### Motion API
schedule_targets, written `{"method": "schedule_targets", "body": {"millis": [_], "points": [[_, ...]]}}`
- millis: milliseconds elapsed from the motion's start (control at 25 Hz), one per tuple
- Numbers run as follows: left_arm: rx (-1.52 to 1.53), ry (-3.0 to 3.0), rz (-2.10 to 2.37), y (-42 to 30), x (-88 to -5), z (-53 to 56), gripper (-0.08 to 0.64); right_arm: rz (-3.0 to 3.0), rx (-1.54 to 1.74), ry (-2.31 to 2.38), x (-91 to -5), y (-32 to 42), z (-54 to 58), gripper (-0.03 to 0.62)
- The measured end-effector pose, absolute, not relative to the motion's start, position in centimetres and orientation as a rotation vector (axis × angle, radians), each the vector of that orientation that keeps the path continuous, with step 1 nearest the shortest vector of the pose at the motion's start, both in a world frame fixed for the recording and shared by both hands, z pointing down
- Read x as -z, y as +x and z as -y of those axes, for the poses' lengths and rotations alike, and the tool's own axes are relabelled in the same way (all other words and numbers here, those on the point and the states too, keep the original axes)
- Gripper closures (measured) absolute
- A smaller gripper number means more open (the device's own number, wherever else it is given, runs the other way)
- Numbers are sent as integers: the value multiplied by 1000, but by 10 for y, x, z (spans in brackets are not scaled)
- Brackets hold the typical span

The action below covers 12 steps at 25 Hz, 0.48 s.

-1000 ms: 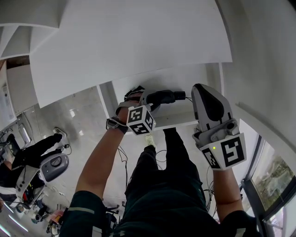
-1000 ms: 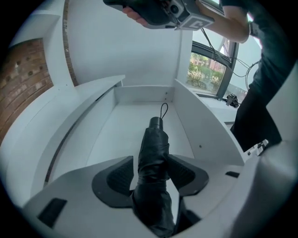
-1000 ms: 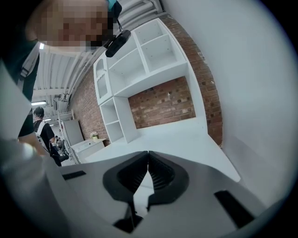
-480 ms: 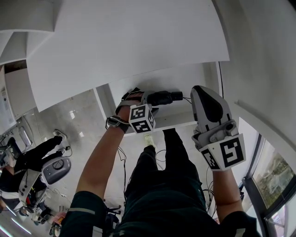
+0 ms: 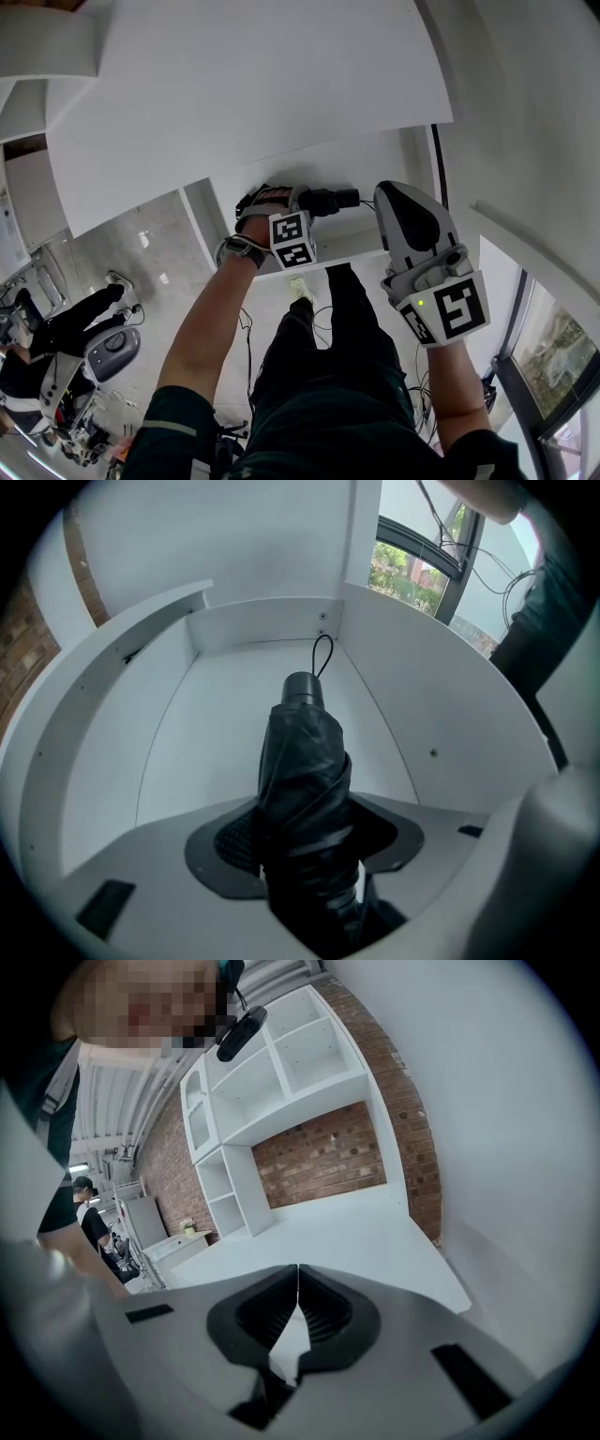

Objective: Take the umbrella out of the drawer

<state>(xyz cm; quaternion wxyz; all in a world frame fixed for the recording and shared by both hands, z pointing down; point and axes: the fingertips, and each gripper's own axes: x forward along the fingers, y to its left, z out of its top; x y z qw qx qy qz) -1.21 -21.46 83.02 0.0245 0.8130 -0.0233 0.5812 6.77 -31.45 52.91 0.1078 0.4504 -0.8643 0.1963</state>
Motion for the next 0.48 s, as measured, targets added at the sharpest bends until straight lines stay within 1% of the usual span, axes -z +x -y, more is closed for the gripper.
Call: {"method": "schedule_targets", "body": {"millis": [160,480], "points": [[-1802,2522,68,-12,-828,212,350,2542,-588,1339,-530,74,314,588],[-1693,2544,191,-18,-787,214,360,2561,-553,1367,-509,75,303,588]]}}
